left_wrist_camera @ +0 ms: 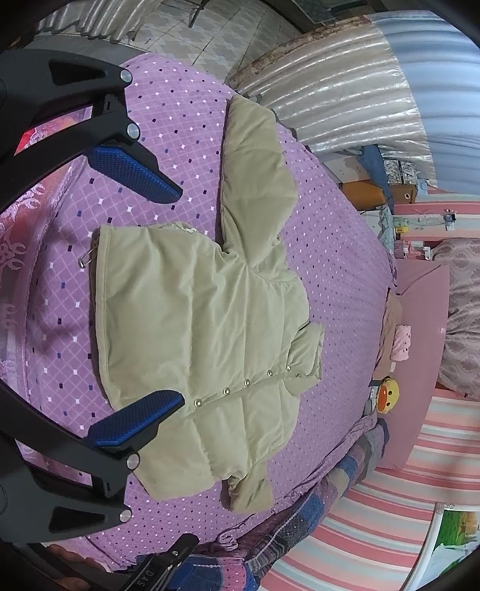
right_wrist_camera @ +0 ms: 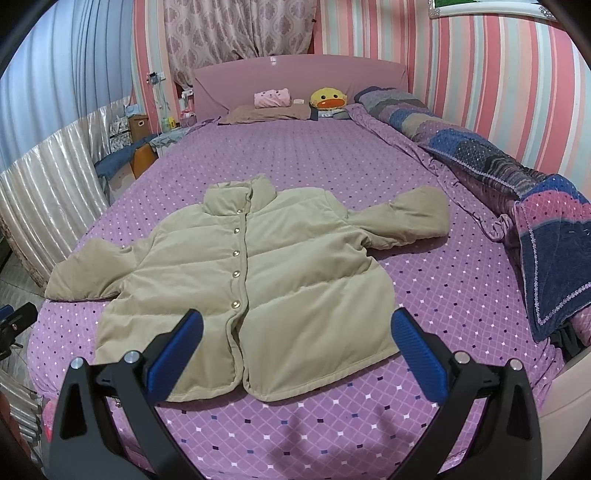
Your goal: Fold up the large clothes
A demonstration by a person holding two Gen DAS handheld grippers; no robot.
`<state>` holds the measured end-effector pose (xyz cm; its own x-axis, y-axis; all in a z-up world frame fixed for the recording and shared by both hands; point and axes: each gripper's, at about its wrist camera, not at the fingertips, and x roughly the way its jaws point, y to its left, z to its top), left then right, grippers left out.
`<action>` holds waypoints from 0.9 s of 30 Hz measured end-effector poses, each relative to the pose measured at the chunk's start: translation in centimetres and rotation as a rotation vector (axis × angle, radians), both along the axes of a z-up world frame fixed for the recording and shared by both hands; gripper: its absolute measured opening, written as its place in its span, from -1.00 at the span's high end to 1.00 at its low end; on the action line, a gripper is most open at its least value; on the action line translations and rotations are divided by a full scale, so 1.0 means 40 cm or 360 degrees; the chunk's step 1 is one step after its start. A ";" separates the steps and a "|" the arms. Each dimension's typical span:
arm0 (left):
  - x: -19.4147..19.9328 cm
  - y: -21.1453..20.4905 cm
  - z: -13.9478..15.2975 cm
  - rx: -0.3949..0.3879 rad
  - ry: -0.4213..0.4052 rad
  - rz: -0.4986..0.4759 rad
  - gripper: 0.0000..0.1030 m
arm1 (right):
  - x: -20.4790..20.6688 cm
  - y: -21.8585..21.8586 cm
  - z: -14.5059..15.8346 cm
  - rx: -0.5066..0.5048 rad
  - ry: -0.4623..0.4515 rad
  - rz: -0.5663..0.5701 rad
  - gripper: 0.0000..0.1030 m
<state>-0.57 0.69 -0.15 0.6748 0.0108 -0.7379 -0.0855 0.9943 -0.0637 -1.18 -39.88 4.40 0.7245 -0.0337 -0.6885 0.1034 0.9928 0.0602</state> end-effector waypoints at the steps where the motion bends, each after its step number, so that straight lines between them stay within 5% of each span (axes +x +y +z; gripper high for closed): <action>1: 0.001 0.002 -0.002 -0.0001 0.0002 0.0003 -0.94 | 0.002 0.000 -0.001 0.0002 0.0004 0.0001 -0.97; 27: 0.059 0.065 -0.075 -0.0022 0.0118 0.0108 -0.94 | 0.042 0.029 -0.045 0.0010 0.0041 0.0061 -0.97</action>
